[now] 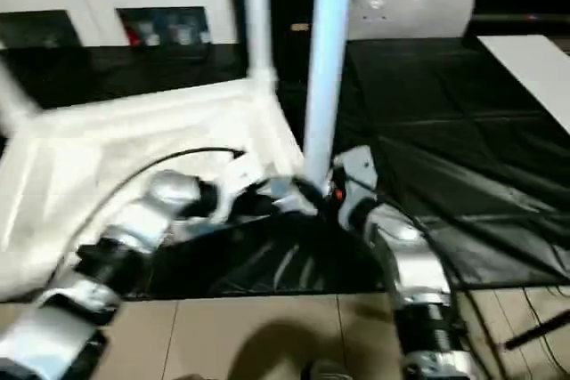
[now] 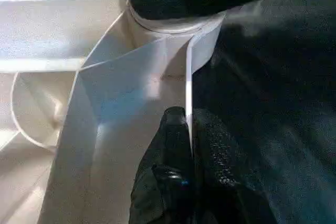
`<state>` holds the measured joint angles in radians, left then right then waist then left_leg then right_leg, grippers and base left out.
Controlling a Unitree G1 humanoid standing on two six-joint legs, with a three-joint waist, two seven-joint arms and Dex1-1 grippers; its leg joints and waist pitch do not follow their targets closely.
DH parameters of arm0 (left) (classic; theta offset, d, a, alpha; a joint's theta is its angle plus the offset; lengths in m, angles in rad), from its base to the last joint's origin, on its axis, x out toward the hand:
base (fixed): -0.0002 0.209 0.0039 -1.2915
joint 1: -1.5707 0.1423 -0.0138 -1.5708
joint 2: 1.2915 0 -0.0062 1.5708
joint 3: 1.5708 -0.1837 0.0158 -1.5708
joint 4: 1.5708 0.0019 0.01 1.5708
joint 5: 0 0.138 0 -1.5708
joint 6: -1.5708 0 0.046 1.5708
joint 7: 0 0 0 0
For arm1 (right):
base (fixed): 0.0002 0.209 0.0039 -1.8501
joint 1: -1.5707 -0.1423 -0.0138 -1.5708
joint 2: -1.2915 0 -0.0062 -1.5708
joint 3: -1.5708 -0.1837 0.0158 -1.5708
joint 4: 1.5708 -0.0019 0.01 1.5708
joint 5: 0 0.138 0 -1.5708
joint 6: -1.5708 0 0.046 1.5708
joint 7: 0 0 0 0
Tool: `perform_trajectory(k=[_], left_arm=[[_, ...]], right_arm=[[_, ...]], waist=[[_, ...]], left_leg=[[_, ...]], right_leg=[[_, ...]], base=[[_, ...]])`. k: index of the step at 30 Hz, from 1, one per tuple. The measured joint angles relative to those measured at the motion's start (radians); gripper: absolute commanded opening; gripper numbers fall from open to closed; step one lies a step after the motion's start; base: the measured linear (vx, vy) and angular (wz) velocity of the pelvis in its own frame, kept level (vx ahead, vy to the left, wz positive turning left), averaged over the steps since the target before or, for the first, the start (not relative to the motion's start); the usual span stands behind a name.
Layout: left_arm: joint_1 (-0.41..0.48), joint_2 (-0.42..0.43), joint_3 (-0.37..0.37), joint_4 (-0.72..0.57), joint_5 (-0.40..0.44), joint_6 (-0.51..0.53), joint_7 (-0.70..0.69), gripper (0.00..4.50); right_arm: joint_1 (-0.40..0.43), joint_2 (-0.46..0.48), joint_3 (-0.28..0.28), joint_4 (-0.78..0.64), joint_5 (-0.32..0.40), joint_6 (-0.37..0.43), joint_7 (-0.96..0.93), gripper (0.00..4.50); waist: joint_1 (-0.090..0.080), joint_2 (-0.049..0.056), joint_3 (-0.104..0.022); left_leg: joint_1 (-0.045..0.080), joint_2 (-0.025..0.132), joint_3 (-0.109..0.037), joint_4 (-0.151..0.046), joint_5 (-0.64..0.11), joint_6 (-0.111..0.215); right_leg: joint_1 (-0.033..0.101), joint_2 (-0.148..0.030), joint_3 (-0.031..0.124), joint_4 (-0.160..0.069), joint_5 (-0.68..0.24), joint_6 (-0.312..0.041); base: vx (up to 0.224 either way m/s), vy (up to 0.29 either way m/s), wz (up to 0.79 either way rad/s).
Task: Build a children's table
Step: Rotate leg to tighten
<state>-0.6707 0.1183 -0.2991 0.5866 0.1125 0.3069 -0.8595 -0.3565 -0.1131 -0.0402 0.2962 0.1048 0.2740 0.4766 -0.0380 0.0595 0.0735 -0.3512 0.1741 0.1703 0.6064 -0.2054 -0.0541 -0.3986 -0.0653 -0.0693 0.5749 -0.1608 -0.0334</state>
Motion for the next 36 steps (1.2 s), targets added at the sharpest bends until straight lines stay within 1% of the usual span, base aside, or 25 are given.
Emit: perform_trajectory(k=[3,5,6,7,8,10,13,15,16,17,18,20,21,23,26,29,31,33,34,36], left_arm=[[-0.010,-0.037,0.013,0.009,0.012,0.030,0.083,0.00],[-0.010,-0.043,0.017,0.007,0.020,0.031,0.092,0.00],[-0.010,-0.043,0.017,0.007,0.020,0.027,0.091,0.00],[-0.009,-0.042,0.015,0.007,0.020,0.020,0.089,0.00],[-0.008,-0.039,0.014,0.007,0.020,0.011,0.087,0.00],[-0.006,-0.028,0.007,0.002,0.020,-0.003,0.079,0.00],[0.007,-0.005,-0.006,-0.022,0.019,-0.027,0.054,0.00],[0.012,0.014,-0.014,-0.024,0.019,-0.062,0.027,0.00],[0.014,0.021,-0.014,-0.024,0.019,-0.073,0.018,0.00],[0.014,0.027,-0.015,-0.024,0.019,-0.080,0.010,0.00],[0.016,0.033,-0.016,-0.024,0.019,-0.087,0.004,0.00],[0.019,0.058,-0.028,-0.023,0.018,-0.128,-0.031,0.00],[0.023,0.077,-0.036,-0.023,0.015,-0.154,-0.060,0.00],[0.029,0.103,-0.040,-0.023,0.006,-0.183,-0.096,0.00],[0.033,0.141,-0.049,-0.023,-0.006,-0.221,-0.165,0.00],[0.035,0.162,-0.058,-0.023,-0.010,-0.253,-0.222,0.00],[0.035,0.192,-0.080,-0.023,-0.019,-0.299,-0.283,0.00],[0.035,0.219,-0.094,-0.023,-0.023,-0.336,-0.338,0.00],[0.035,0.230,-0.100,-0.023,-0.023,-0.350,-0.357,0.00],[0.035,0.243,-0.110,-0.023,-0.022,-0.375,-0.392,0.00]], right_arm=[[-0.041,0.062,-0.018,0.030,-0.038,0.011,-0.136,2.64],[-0.041,0.080,-0.031,0.032,-0.040,0.006,-0.160,2.64],[-0.040,0.081,-0.033,0.032,-0.037,-0.001,-0.161,3.20],[-0.038,0.081,-0.035,0.032,-0.034,-0.006,-0.161,3.20],[-0.036,0.082,-0.035,0.032,-0.025,-0.012,-0.161,3.37],[-0.033,0.090,-0.036,0.029,-0.011,-0.020,-0.156,3.44],[-0.009,0.083,-0.035,0.014,0.000,-0.048,-0.111,3.78],[0.016,0.055,-0.025,-0.004,0.009,-0.070,-0.053,3.84],[0.021,0.048,-0.021,-0.008,0.011,-0.074,-0.037,4.08],[0.029,0.035,-0.017,-0.010,0.011,-0.083,-0.018,4.19],[0.033,0.023,-0.013,-0.012,0.012,-0.089,-0.004,4.19],[0.058,-0.033,0.010,-0.024,0.022,-0.112,0.075,4.39],[0.079,-0.075,0.021,-0.038,0.028,-0.128,0.128,4.46],[0.099,-0.128,0.036,-0.045,0.034,-0.144,0.205,4.46],[0.117,-0.202,0.044,-0.052,0.044,-0.174,0.321,4.46],[0.118,-0.243,0.048,-0.065,0.064,-0.190,0.403,4.46],[0.118,-0.291,0.065,-0.082,0.108,-0.196,0.510,4.46],[0.113,-0.335,0.069,-0.089,0.137,-0.198,0.592,4.46],[0.109,-0.342,0.069,-0.089,0.143,-0.198,0.620,4.19],[0.097,-0.350,0.080,-0.087,0.160,-0.195,0.670,4.19]], waist=[[-0.009,0.000,0.000],[-0.010,0.000,0.000],[-0.010,0.000,0.000],[-0.009,0.000,0.000],[-0.009,0.000,0.000],[-0.010,0.000,0.000],[-0.011,0.000,0.000],[-0.009,0.000,0.000],[-0.009,0.000,0.000],[-0.007,0.002,0.000],[-0.007,0.003,0.000],[-0.005,0.004,0.000],[-0.003,0.005,0.000],[0.002,0.005,0.000],[0.015,0.006,-0.001],[0.020,0.006,-0.001],[0.025,0.007,-0.001],[0.033,0.007,-0.002],[0.037,0.007,-0.002],[0.044,0.010,-0.004]], left_leg=[[-0.002,0.000,-0.001,-0.001,0.000,0.000],[-0.003,0.000,-0.002,-0.002,0.000,0.000],[-0.006,0.000,-0.002,-0.002,0.000,0.000],[-0.008,0.000,-0.002,-0.003,0.000,0.000],[-0.008,0.000,-0.002,-0.003,0.000,0.000],[-0.009,0.000,-0.002,-0.004,-0.001,0.001],[-0.012,0.001,-0.003,-0.005,0.000,0.002],[-0.013,0.002,-0.004,-0.006,0.003,0.006],[-0.014,0.002,-0.005,-0.007,0.003,0.006],[-0.014,0.002,-0.005,-0.007,0.003,0.006],[-0.015,0.002,-0.006,-0.007,0.003,0.006],[-0.015,0.003,-0.007,-0.007,0.003,0.006],[-0.016,0.003,-0.007,-0.007,0.003,0.006],[-0.016,0.003,-0.007,-0.007,0.003,0.006],[-0.015,0.003,-0.007,-0.006,0.003,0.006],[-0.015,0.003,-0.007,-0.005,0.003,0.006],[-0.016,0.003,-0.007,-0.005,0.003,0.006],[-0.015,0.003,-0.007,-0.005,0.003,0.006],[-0.015,0.003,-0.007,-0.005,0.003,0.006],[-0.015,0.003,-0.007,-0.005,0.003,0.006]], right_leg=[[-0.001,0.000,-0.001,0.000,0.000,0.000],[-0.001,0.000,-0.001,0.000,0.000,0.000],[-0.001,0.000,-0.001,0.000,0.000,0.000],[-0.001,0.000,-0.001,0.000,0.000,0.000],[-0.001,0.000,-0.001,0.000,0.000,0.000],[-0.002,0.000,-0.001,0.000,0.000,0.000],[-0.005,0.001,-0.003,0.001,0.004,-0.006],[-0.006,0.002,-0.004,0.001,0.005,-0.005],[-0.006,0.002,-0.004,0.001,0.005,-0.005],[-0.006,0.002,-0.005,0.001,0.005,-0.005],[-0.006,0.002,-0.006,0.001,0.005,-0.005],[-0.007,0.002,-0.007,0.001,0.004,-0.005],[-0.007,0.003,-0.007,0.001,0.004,-0.005],[-0.007,0.003,-0.007,0.001,0.004,-0.005],[-0.007,0.003,-0.007,0.002,0.004,-0.005],[-0.006,0.002,-0.007,0.002,0.004,-0.005],[-0.006,0.002,-0.007,0.002,0.004,-0.005],[-0.006,0.002,-0.007,0.002,0.004,-0.005],[-0.006,0.002,-0.007,0.002,0.004,-0.005],[-0.005,0.002,-0.007,0.002,0.004,-0.005]], base=[[0.000,0.000,0.00],[0.000,0.000,0.00],[0.000,0.000,0.00],[0.000,0.000,0.00],[0.000,0.000,0.00],[0.000,0.000,0.00],[0.000,0.000,0.00],[0.000,0.000,0.00],[0.000,0.000,0.00],[0.000,0.000,0.00],[0.000,0.000,0.00],[0.000,0.000,0.00],[0.000,0.000,0.00],[0.000,0.000,0.00],[0.000,0.000,0.00],[0.000,0.000,0.00],[0.000,0.000,0.00],[0.000,0.000,0.00],[0.000,0.000,0.00],[0.000,0.000,0.00]])
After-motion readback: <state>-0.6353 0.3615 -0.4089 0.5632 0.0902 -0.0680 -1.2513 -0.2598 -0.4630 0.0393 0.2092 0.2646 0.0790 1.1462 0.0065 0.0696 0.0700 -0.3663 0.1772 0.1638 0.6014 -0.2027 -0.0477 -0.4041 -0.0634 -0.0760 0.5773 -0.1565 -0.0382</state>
